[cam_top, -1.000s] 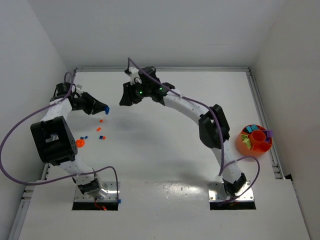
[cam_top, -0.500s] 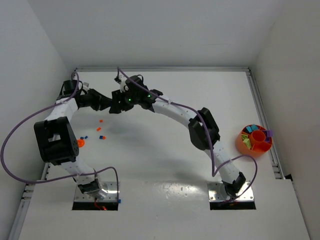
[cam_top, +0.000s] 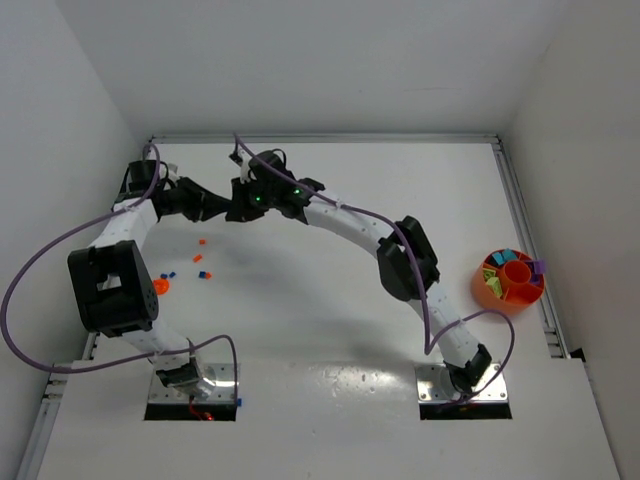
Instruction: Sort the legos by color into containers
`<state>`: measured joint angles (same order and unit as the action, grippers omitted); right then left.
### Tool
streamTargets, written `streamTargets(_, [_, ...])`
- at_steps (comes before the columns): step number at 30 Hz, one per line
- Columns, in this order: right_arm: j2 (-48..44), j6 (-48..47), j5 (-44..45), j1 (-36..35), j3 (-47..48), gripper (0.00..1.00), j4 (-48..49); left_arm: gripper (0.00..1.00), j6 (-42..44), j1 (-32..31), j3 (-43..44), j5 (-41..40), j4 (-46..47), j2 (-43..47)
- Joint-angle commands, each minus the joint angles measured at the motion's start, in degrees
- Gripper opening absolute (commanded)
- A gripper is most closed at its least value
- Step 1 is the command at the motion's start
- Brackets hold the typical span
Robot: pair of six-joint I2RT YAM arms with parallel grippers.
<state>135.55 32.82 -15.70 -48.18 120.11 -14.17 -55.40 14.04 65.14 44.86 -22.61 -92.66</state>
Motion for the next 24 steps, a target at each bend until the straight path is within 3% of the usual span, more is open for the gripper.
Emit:
streamTargets(1, [-1.86,-0.82,2.43,-0.51,1.09,0.0,0.56,0.0,0.19,-1.39,-0.19,1.72,0.99,3.1])
streamTargets(3, [-4.13,-4.4,2.96,-0.51,-0.23,0.0,-0.14,0.12,1.17,-1.39,-0.19,0.5,0.99,4.24])
streamTargets(4, [-5.19,-5.91,2.96,-0.51,-2.23,0.0,-0.15,0.32,2.65,-1.39,-0.19,-0.64,0.99,4.24])
streamTargets(6, [-9.74,-10.55,2.96,0.1,-7.49,0.0,-1.64,0.54,4.06,-1.39,-0.19,-1.96,0.99,5.47])
streamTargets(7, [-11.43,-12.5,2.96,0.8,-9.44,0.0,-2.6,0.82,4.68,-1.39,-0.19,-2.75,0.99,6.35])
streamTargets(8, [-13.36,-14.52,2.96,0.81,-11.64,0.0,-3.66,0.98,4.68,-1.39,-0.19,-4.59,0.99,6.88])
streamTargets(13, [-31.6,-31.82,4.97,3.97,-31.41,0.0,-13.57,1.0,12.56,-0.08,0.86,-8.04,0.99,8.29])
streamTargets(16, [-42.08,-41.21,10.22,7.65,-45.53,0.0,-21.9,1.0,20.02,1.68,1.56,-4.36,0.99,7.77])
streamTargets(20, [-54.67,-50.73,16.04,16.7,-52.59,0.0,-34.94,1.0,30.5,1.43,3.06,-5.99,-0.24,7.76])
streamTargets(24, [-63.46,-57.33,23.07,23.3,-52.27,0.0,-44.17,1.0,38.68,-2.08,5.78,-8.38,-1.38,7.76])
